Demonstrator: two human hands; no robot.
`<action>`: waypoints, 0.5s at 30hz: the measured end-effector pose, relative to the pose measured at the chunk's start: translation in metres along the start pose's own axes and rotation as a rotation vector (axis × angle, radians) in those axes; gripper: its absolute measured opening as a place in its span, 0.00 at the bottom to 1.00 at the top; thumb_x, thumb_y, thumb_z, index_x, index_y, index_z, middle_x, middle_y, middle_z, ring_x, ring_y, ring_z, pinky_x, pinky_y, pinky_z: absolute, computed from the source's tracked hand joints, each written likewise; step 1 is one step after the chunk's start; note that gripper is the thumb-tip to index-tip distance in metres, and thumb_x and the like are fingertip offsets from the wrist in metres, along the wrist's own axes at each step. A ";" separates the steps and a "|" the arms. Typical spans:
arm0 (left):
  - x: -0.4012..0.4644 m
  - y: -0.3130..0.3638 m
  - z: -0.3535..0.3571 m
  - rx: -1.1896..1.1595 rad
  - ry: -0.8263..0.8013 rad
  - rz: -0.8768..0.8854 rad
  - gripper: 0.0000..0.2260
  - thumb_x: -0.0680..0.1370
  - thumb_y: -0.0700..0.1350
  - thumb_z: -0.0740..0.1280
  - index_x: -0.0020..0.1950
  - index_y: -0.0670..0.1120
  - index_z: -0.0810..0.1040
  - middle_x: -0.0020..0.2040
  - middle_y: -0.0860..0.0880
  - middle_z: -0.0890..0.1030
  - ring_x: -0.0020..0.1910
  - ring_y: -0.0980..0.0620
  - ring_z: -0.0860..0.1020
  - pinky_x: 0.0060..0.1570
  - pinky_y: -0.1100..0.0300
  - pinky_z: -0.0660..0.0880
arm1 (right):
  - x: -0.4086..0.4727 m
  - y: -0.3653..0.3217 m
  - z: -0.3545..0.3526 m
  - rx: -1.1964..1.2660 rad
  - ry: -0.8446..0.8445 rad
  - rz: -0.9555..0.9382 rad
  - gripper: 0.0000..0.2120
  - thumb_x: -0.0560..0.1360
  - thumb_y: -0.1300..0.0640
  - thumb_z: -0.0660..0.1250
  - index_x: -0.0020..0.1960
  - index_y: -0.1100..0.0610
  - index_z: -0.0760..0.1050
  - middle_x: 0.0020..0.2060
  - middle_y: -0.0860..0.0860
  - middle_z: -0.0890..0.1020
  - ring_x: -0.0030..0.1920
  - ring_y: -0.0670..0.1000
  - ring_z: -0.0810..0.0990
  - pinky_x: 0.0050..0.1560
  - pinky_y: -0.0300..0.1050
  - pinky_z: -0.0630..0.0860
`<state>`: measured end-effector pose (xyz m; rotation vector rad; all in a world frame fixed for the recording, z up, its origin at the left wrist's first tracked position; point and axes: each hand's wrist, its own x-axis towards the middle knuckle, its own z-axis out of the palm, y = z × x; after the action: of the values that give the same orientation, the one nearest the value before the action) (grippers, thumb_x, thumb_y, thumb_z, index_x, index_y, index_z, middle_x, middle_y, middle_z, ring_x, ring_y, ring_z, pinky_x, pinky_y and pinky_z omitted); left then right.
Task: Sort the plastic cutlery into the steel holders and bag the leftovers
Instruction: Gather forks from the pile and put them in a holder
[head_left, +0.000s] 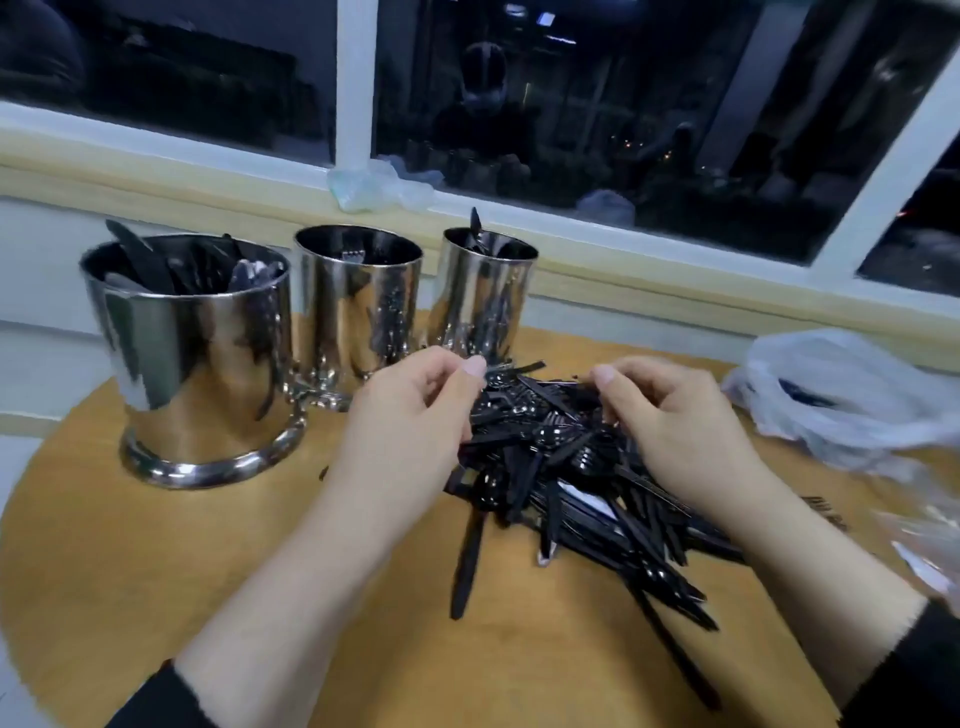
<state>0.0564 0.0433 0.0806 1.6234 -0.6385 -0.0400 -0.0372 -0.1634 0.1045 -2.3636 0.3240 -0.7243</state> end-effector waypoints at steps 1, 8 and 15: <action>-0.004 0.004 0.017 0.033 -0.050 0.023 0.15 0.83 0.55 0.63 0.39 0.51 0.78 0.32 0.47 0.78 0.29 0.50 0.75 0.37 0.48 0.76 | -0.012 0.018 -0.020 -0.011 0.034 0.034 0.12 0.82 0.47 0.64 0.46 0.49 0.83 0.31 0.42 0.80 0.32 0.41 0.74 0.35 0.36 0.68; -0.009 0.027 0.130 0.308 -0.273 0.160 0.13 0.83 0.57 0.61 0.42 0.55 0.78 0.34 0.53 0.79 0.33 0.56 0.75 0.35 0.58 0.70 | -0.071 0.106 -0.125 -0.008 0.261 0.281 0.15 0.83 0.49 0.63 0.40 0.52 0.80 0.27 0.48 0.76 0.27 0.48 0.69 0.34 0.45 0.65; 0.000 0.027 0.220 0.558 -0.518 0.277 0.12 0.84 0.57 0.61 0.53 0.53 0.81 0.39 0.55 0.79 0.40 0.58 0.76 0.45 0.55 0.76 | -0.091 0.169 -0.149 -0.024 0.289 0.361 0.10 0.81 0.48 0.66 0.46 0.49 0.82 0.33 0.42 0.81 0.32 0.41 0.75 0.39 0.44 0.69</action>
<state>-0.0389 -0.1569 0.0677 2.0595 -1.3614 -0.0867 -0.2047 -0.3317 0.0548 -2.1358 0.8617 -0.8847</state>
